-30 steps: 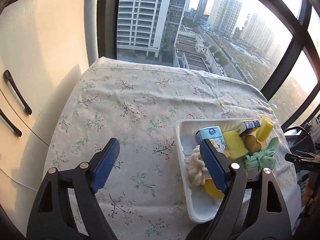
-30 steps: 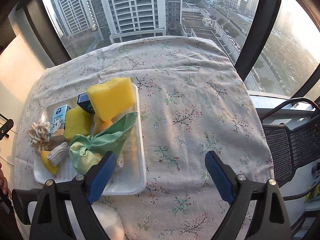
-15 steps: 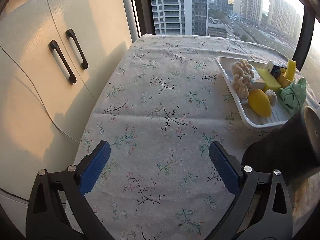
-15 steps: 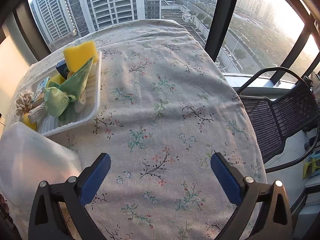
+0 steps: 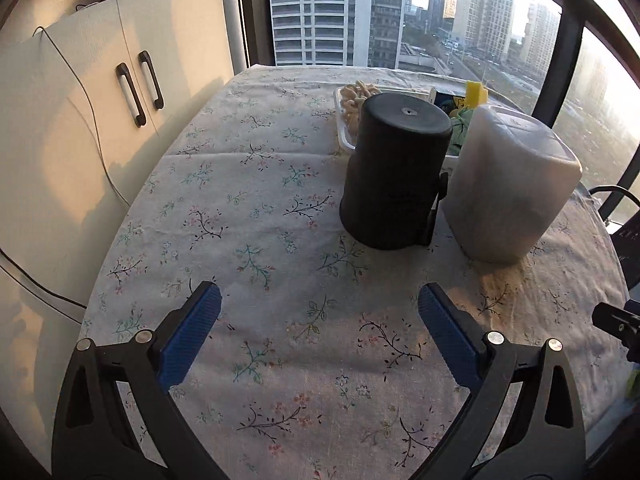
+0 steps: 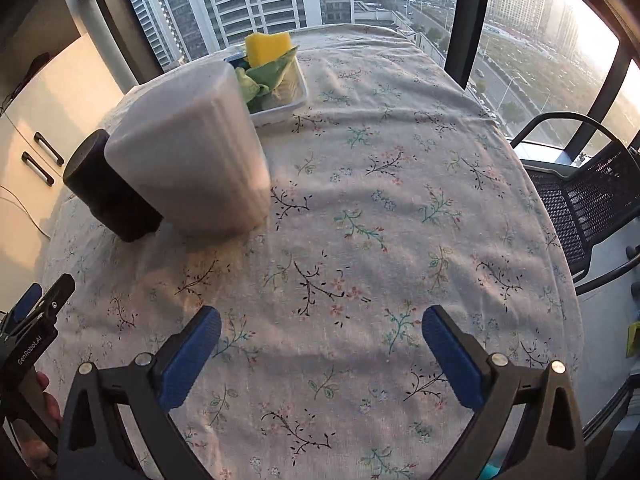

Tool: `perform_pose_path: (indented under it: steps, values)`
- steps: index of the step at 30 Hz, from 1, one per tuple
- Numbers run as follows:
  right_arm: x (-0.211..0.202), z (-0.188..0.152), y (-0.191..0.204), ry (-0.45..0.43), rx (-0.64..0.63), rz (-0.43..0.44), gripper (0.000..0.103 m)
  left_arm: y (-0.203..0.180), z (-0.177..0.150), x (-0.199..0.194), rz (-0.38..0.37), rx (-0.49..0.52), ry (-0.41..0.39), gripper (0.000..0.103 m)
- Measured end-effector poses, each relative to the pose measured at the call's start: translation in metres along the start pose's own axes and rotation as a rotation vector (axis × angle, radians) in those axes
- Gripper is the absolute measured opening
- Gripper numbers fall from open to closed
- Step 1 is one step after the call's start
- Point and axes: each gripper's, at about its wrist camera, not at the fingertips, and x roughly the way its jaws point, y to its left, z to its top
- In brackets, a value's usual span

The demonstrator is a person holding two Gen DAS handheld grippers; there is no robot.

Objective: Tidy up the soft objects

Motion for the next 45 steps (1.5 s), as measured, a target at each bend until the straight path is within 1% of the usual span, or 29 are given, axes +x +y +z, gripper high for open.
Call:
perform_pose_path:
  steps: [1,3,4,6,8,11,14,17,18,20,24,27,30,33,37,45]
  values:
    - [-0.007,-0.001,0.008,-0.015,-0.014,-0.031,0.103,-0.004,0.002,-0.008,0.024,-0.006,-0.007,0.100]
    - [-0.022,-0.001,0.021,-0.030,-0.033,-0.096,0.103,-0.013,0.009,-0.027,0.038,-0.002,-0.032,0.100]
    - [-0.030,0.001,0.026,-0.048,-0.040,-0.109,0.103,-0.018,0.012,-0.037,0.041,0.011,-0.046,0.100]
    - [-0.048,0.008,0.033,-0.090,-0.051,-0.095,0.103,-0.024,0.020,-0.058,0.027,0.027,-0.076,0.100]
    - [-0.068,0.013,0.037,-0.129,-0.052,-0.067,0.103,-0.024,0.030,-0.074,0.000,0.013,-0.079,0.100]
    - [-0.097,0.021,0.037,-0.182,-0.047,-0.091,0.103,-0.025,0.042,-0.093,-0.004,0.029,-0.094,0.100]
    - [-0.116,0.031,0.034,-0.226,-0.034,-0.116,0.103,-0.027,0.050,-0.107,0.027,0.044,-0.099,0.100]
    - [-0.126,0.038,0.032,-0.234,-0.020,-0.107,0.103,-0.024,0.053,-0.114,-0.001,0.024,-0.100,0.100]
    - [-0.128,0.038,0.033,-0.230,-0.025,-0.103,0.103,-0.023,0.054,-0.116,-0.010,0.022,-0.099,0.100]
    - [-0.127,0.039,0.038,-0.223,-0.043,-0.110,0.103,-0.025,0.055,-0.118,-0.001,0.030,-0.099,0.100]
    - [-0.122,0.036,0.046,-0.206,-0.065,-0.078,0.103,-0.029,0.054,-0.120,0.001,0.050,-0.102,0.100]
    - [-0.117,0.037,0.049,-0.190,-0.077,-0.084,0.103,-0.032,0.053,-0.118,0.008,0.060,-0.098,0.100]
    - [-0.113,0.036,0.049,-0.169,-0.083,-0.066,0.103,-0.032,0.053,-0.117,0.003,0.056,-0.092,0.100]
    - [-0.113,0.036,0.050,-0.171,-0.085,-0.066,0.103,-0.032,0.053,-0.117,-0.003,0.049,-0.090,0.100]
    - [-0.116,0.034,0.050,-0.187,-0.086,-0.079,0.103,-0.032,0.054,-0.119,0.005,0.050,-0.095,0.100]
    - [-0.118,0.035,0.048,-0.191,-0.075,-0.078,0.103,-0.034,0.054,-0.119,0.009,0.058,-0.095,0.100]
